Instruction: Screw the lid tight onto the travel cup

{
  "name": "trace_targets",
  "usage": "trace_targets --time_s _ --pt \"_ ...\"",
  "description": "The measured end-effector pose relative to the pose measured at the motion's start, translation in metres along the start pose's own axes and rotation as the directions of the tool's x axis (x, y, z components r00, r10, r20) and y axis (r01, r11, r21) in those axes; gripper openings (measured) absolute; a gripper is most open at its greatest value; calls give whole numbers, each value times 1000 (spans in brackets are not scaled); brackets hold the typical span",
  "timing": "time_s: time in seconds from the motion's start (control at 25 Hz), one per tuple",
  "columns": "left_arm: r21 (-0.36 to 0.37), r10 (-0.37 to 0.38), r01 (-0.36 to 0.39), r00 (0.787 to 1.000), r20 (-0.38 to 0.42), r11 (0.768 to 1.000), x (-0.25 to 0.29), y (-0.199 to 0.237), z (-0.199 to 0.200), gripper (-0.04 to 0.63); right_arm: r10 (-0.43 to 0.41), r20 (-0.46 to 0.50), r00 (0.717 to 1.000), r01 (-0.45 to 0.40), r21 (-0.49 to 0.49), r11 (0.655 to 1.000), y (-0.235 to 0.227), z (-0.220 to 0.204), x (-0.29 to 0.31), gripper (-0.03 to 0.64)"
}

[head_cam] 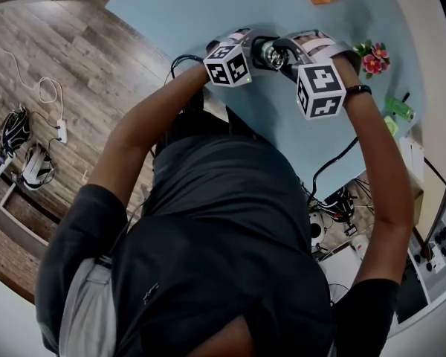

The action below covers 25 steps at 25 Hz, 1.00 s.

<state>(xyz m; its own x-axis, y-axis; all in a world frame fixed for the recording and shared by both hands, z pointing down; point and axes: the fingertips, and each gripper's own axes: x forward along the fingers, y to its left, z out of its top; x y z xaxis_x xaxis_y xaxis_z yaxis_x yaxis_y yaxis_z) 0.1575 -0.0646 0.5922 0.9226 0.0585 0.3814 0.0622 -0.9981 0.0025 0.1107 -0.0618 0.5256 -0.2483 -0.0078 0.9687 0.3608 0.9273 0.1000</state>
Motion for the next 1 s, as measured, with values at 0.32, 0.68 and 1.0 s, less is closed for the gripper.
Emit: trace_targets --time_s 0.32,0.68,1.0 --pt "-2 0 0 1000 -5 1000 0 0 -1 430 -241 78 967 154 572 806 -5 -4 0 229" --pt "-4 8 -8 1000 -3 1000 1 0 -3 430 -553 -208 807 313 944 102 -14 -10 -8 227" --pt "-6 7 -7 1000 2 1000 0 0 -2 430 -554 -210 806 310 946 92 -14 -11 -9 229"
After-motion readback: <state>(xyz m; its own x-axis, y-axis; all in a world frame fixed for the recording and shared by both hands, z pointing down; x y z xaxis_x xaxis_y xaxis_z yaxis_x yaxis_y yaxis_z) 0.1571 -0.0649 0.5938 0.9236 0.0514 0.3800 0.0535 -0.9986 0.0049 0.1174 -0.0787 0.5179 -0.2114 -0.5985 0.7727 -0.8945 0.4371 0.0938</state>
